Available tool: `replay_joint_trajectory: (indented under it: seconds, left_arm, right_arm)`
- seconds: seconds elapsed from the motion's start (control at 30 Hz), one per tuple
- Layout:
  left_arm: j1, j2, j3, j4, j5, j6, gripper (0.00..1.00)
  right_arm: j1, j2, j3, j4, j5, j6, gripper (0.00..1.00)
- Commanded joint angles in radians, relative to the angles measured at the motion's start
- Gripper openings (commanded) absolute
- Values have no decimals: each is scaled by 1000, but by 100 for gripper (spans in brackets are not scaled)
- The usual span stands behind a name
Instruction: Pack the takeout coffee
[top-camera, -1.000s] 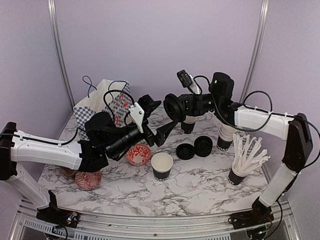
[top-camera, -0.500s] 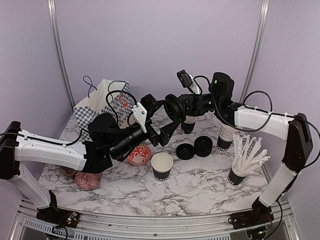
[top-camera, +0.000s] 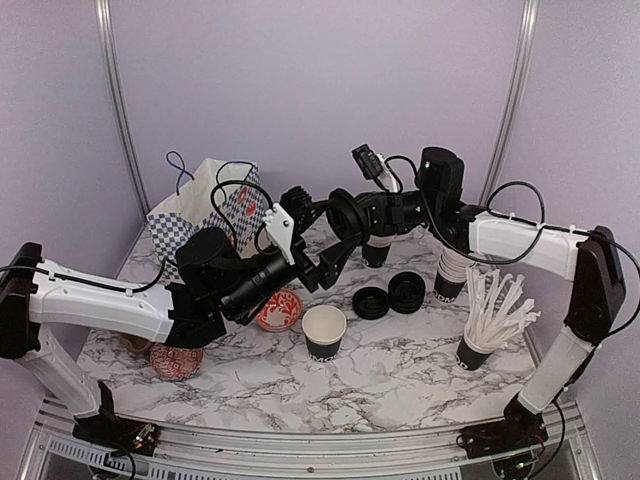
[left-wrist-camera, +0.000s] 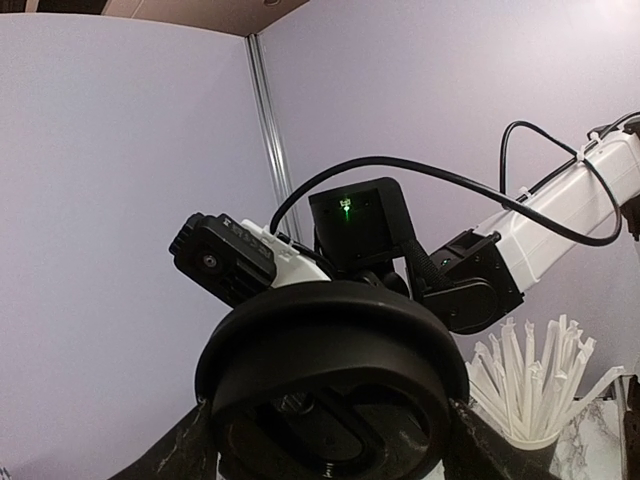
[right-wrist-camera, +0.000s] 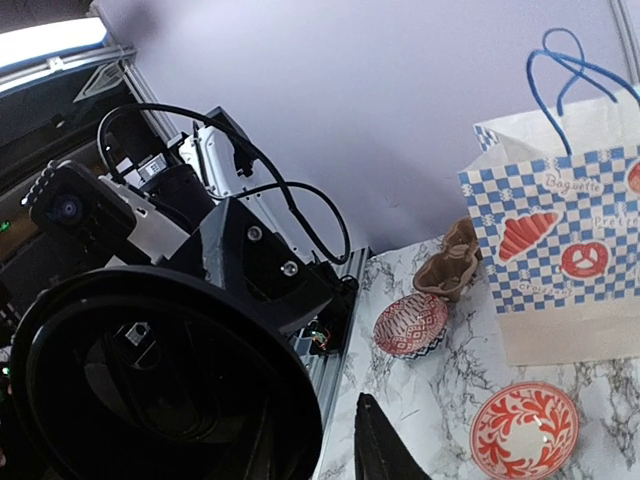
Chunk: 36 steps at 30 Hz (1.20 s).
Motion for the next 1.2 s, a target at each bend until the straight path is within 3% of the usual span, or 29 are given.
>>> replay_joint_trajectory:
  seconds: [0.0, 0.13, 0.27, 0.43, 0.73, 1.17]
  left_arm:
    - [-3, -56, -27, -1, -18, -32, 74]
    - [-3, -123, -81, -80, -40, -83, 73]
    - [-4, -238, -125, -262, -106, -188, 73]
    - [-3, -368, -110, -620, -148, -358, 71]
    - [-4, -538, -99, -963, -195, -445, 70]
    - [-4, -480, 64, -1335, -114, -384, 70]
  right_arm:
    - [-30, -39, 23, -161, 23, -153, 32]
    - [-63, -49, 34, -321, 110, -330, 40]
    - [-51, -19, 71, -604, 439, -613, 43]
    - [-16, 124, 130, -768, 684, -764, 32]
    - [100, 386, 256, -940, 856, -875, 25]
    - [170, 382, 212, -984, 872, -896, 23]
